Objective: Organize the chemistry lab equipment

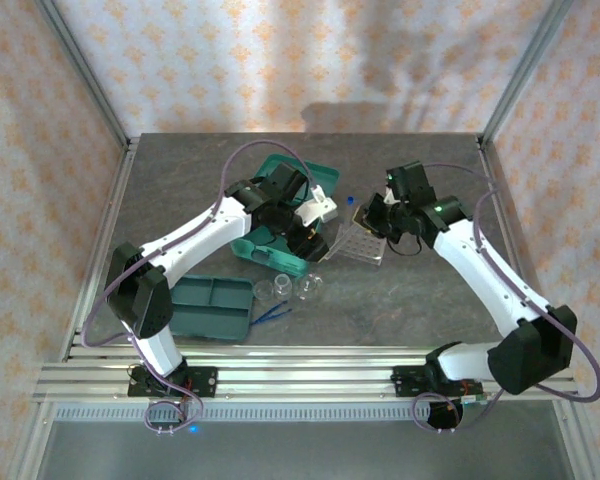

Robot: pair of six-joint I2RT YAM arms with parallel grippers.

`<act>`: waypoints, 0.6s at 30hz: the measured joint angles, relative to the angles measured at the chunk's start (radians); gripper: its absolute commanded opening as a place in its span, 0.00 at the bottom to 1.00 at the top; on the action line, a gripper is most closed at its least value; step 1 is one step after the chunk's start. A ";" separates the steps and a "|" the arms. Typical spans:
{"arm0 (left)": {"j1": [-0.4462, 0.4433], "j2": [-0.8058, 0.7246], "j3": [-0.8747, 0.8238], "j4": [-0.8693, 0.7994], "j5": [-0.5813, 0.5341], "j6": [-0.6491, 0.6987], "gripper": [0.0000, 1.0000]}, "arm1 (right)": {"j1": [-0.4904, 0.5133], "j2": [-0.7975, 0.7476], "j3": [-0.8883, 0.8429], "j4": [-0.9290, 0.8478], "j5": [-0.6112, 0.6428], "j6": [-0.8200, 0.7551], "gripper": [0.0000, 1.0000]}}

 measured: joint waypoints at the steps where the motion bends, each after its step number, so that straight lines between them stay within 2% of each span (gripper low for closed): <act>1: 0.003 -0.004 0.000 0.002 0.000 -0.004 0.64 | 0.000 -0.012 0.000 -0.012 0.025 -0.006 0.08; 11: 0.039 -0.028 -0.021 0.047 -0.009 -0.051 0.65 | 0.000 -0.090 -0.008 -0.083 0.266 -0.035 0.08; 18: 0.066 -0.028 -0.024 0.086 -0.073 -0.096 0.65 | 0.034 -0.118 -0.030 -0.104 0.438 -0.045 0.08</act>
